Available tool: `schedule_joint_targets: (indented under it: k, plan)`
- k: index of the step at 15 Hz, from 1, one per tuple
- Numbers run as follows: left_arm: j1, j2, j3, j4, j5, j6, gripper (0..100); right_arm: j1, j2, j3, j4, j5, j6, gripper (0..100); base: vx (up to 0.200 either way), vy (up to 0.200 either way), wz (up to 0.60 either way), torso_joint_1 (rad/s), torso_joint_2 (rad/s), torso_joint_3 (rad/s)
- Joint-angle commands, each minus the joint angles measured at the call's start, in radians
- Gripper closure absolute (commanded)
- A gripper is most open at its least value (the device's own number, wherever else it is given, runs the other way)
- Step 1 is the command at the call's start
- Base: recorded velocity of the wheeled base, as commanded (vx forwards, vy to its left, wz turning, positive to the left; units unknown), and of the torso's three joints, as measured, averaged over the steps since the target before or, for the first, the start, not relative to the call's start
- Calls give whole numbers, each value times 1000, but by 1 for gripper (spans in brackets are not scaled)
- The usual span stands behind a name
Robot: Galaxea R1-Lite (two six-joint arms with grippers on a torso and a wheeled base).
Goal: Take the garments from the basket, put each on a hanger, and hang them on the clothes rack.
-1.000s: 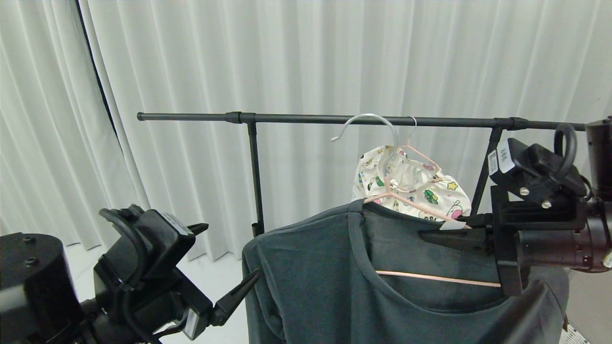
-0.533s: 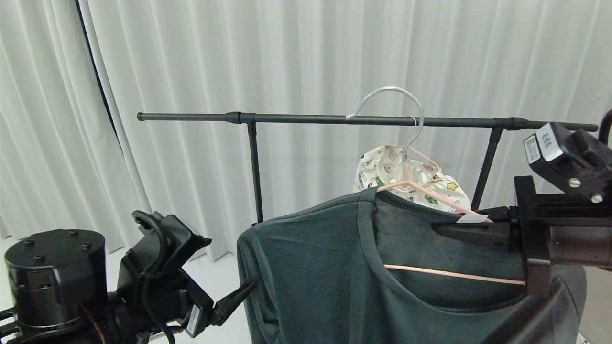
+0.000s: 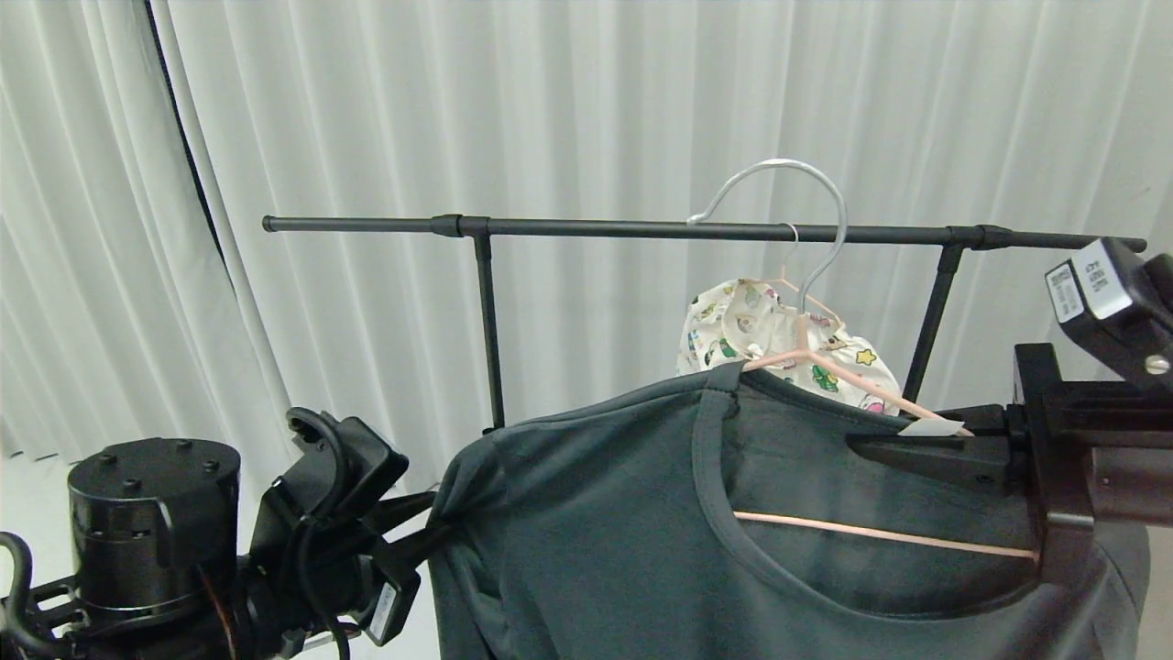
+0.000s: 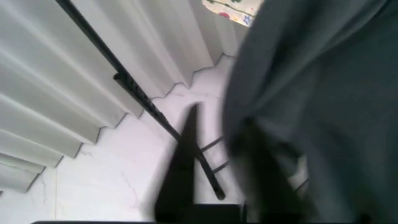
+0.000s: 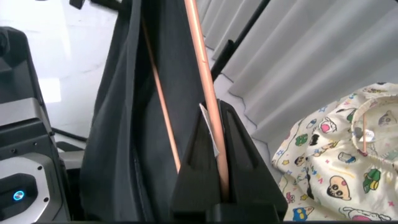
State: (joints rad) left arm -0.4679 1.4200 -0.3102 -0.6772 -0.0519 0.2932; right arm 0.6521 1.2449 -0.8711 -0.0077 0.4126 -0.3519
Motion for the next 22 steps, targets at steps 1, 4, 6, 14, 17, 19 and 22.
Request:
schedule_joint_targets:
  k: [1, 4, 6, 14, 17, 19, 22]
  plan:
    - [26, -41, -7, -4, 1, 0, 100, -14, -10, 24, 2, -3, 1, 100, 0, 0, 0, 0, 0, 0]
    - [38, -99, 3, -13, 0, -2, 100, -49, -9, 47, -2, -3, 1, 100, 0, 0, 0, 0, 0, 0]
    - [38, -102, 25, -13, 0, 1, 100, -71, -10, 43, -3, -3, 7, 100, 0, 0, 0, 0, 0, 0]
    - [25, -99, 11, -15, 3, 20, 0, -85, -32, 43, -95, -23, 74, 100, 0, 0, 0, 0, 0, 0]
    - [25, -108, 6, -22, 3, 14, 0, -91, -48, 46, -92, -64, 82, 100, 0, 0, 0, 0, 0, 0]
    - [25, -113, -15, -45, 0, 9, 0, -106, -59, 52, -91, -112, 123, 100, 0, 0, 0, 0, 0, 0]
    - [25, -116, -46, -48, -2, -6, 0, -152, -67, 66, -87, -146, 129, 100, 0, 0, 0, 0, 0, 0]
